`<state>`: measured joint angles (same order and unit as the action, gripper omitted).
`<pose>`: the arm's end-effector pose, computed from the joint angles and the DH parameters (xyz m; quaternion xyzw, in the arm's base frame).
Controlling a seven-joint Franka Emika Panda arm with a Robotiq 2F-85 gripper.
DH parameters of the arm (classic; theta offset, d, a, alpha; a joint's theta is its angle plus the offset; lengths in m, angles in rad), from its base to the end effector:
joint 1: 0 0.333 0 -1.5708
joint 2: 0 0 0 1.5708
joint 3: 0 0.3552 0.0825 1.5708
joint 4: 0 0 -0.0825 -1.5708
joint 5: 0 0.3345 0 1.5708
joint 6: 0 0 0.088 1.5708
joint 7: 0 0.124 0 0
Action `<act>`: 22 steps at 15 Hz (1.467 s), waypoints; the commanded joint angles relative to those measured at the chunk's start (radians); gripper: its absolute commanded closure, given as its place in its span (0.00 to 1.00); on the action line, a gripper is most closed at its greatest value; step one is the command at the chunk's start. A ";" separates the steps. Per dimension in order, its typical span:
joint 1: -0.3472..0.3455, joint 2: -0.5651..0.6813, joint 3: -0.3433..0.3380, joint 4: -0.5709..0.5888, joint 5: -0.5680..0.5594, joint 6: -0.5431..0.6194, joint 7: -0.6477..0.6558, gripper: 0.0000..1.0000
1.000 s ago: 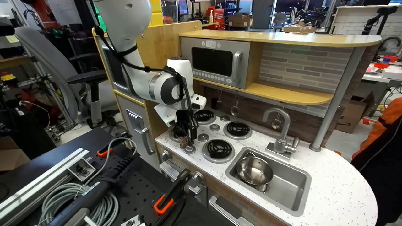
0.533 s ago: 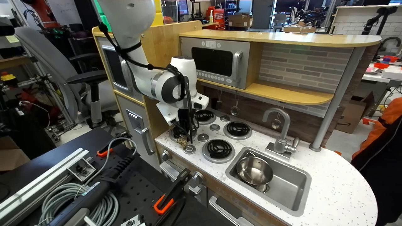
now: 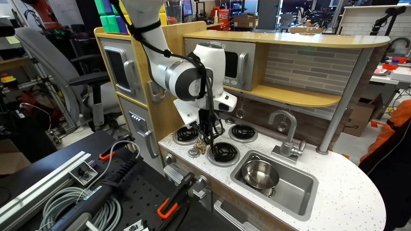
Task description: Remove the plush toy from the stove and put it inside the silver pot in the sink
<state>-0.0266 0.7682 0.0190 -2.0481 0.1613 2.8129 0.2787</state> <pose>0.5782 -0.0116 0.1160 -0.9749 0.2203 0.0064 0.0319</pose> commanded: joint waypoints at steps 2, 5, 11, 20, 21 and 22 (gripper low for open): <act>-0.045 -0.099 -0.039 -0.088 0.108 0.048 0.053 0.98; -0.018 -0.061 -0.113 -0.039 0.135 0.052 0.153 0.98; 0.017 0.037 -0.261 0.088 0.123 -0.007 0.347 0.98; 0.126 0.202 -0.420 0.255 0.075 -0.014 0.590 0.98; 0.135 0.205 -0.423 0.259 0.073 -0.009 0.604 0.98; 0.145 0.211 -0.427 0.264 0.071 -0.003 0.621 0.98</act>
<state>0.0783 0.9472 -0.3757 -1.8249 0.2599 2.8091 0.8279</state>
